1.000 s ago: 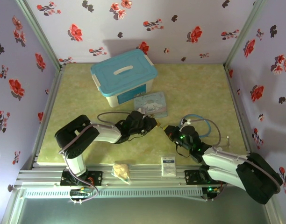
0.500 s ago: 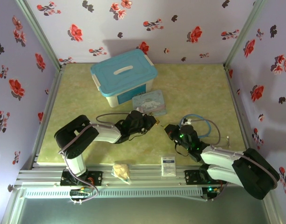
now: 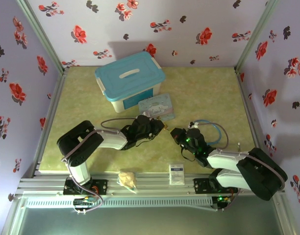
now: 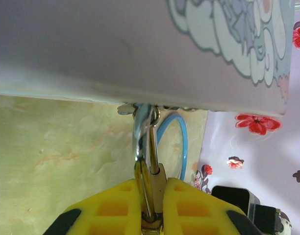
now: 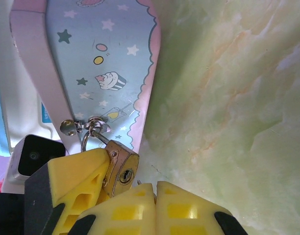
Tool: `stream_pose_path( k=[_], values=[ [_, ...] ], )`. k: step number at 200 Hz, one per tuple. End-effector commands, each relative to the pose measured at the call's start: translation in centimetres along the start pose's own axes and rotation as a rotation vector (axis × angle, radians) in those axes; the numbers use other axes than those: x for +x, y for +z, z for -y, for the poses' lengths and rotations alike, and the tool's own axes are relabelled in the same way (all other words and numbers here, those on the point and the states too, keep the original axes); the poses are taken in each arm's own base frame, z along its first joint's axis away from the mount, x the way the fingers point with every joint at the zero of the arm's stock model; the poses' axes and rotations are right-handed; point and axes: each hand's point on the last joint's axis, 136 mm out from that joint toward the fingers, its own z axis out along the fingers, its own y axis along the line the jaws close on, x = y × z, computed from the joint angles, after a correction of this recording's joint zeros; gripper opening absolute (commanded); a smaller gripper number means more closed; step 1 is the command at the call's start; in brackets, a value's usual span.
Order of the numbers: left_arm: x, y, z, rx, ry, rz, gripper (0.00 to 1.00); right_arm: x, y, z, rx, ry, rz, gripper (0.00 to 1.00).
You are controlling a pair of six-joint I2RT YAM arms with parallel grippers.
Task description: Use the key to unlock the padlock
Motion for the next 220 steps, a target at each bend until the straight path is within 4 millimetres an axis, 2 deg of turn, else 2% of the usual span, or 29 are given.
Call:
stream_pose_path(
  k=[1,33,88,121,146,160,189,204,220],
  values=[
    [-1.0,-0.1,4.6,0.132,0.008,0.035,0.00,-1.1,-0.4,-1.4,-0.044,0.004,0.049,0.00],
    [-1.0,0.0,4.7,0.146,-0.005,0.033,0.00,-1.6,-0.3,-2.5,-0.061,-0.012,0.053,0.00],
    [-0.8,-0.3,5.6,0.187,-0.024,0.026,0.00,-1.9,0.7,-2.5,-0.076,0.007,0.055,0.00],
    [-0.5,-0.2,4.9,0.181,-0.038,0.015,0.00,-2.6,0.2,-3.1,-0.095,-0.009,0.076,0.00],
    [-0.6,0.0,4.4,0.166,-0.035,0.027,0.00,-2.4,-0.1,-2.6,-0.074,-0.018,0.068,0.00],
    [-0.6,0.2,4.6,0.173,-0.033,0.025,0.00,-2.5,-0.3,-2.3,-0.068,-0.013,0.077,0.00],
    [-0.1,0.5,5.5,0.194,-0.028,0.010,0.00,-2.9,-0.4,-2.9,-0.099,-0.001,0.099,0.00],
    [0.0,0.5,5.1,0.174,-0.020,0.011,0.00,-2.8,-0.4,-3.5,-0.113,-0.005,0.087,0.00],
    [-0.4,0.3,4.7,0.168,-0.013,0.027,0.00,-2.7,-0.6,-3.1,-0.096,-0.012,0.087,0.00]
  ],
)
